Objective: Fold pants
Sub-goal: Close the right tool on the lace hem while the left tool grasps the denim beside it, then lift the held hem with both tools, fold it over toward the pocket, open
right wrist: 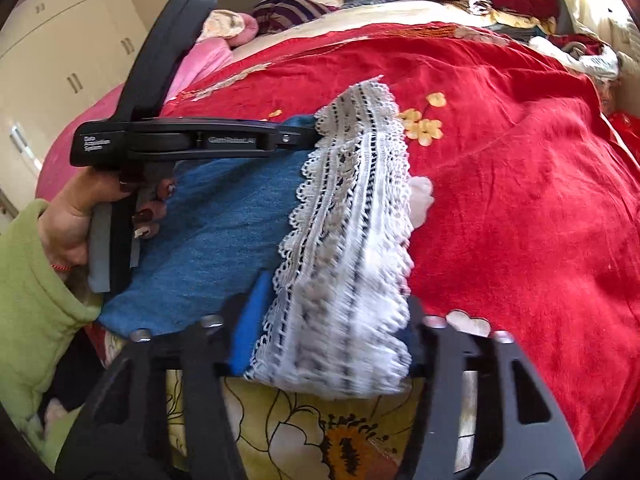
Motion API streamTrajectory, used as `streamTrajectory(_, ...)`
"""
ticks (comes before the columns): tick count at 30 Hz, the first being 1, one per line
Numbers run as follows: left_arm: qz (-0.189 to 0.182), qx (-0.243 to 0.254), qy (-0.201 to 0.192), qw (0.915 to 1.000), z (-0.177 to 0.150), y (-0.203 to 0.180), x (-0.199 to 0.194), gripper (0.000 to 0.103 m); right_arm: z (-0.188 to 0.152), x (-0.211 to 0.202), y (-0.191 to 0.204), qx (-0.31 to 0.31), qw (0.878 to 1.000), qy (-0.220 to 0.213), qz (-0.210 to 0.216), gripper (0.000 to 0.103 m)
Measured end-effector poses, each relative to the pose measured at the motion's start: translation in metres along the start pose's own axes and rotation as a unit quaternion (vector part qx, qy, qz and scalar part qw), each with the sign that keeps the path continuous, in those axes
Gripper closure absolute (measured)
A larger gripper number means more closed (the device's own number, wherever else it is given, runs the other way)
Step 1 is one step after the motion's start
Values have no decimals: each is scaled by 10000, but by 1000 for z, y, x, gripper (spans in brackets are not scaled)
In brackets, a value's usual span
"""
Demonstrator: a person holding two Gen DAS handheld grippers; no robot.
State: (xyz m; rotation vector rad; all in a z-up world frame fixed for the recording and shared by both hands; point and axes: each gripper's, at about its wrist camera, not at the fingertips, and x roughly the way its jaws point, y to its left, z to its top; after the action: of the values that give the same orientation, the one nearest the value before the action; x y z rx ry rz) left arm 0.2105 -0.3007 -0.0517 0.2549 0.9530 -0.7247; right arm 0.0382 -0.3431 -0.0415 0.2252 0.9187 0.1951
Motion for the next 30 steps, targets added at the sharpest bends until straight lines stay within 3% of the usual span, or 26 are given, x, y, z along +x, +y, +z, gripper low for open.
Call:
streamTrajectory(1,13,-10,-19,10000,-1,0,-1,78,0,0,2,-31,9999,14,117,80)
streamTrajectory(5,-131,-196,-209,9995,-2,8,-16,91,5,-5,18,-189,9990,-63,389,81)
streamTrajectory(9,-411,-509,-534,9964,-4,22,-45,93,16,-15,42,-506,9971,-218,529,82)
streamTrajectory(15,-474,-894,-889,9909,-21,50,-84,93,29,-22,97,-1210,9881,-435,841,82)
streamTrajectory(18,-413,-1138,-899,9886,-40,71,-92,91,28,-14,123,-1547,9827,-415,929,82)
streamTrajectory(20,-310,-1344,-818,9871,-55,87,-93,75,26,-3,139,-1718,9803,-325,917,82)
streamTrajectory(22,-237,-1769,-756,9810,-74,111,-99,65,22,10,153,-1822,9785,-156,954,82)
streamTrajectory(23,-255,-1962,-781,9771,-82,122,-104,65,20,14,158,-1864,9777,-89,964,82)
streamTrajectory(30,-124,-3107,-1618,9366,-148,195,-169,61,8,29,209,-2446,9640,181,1031,82)
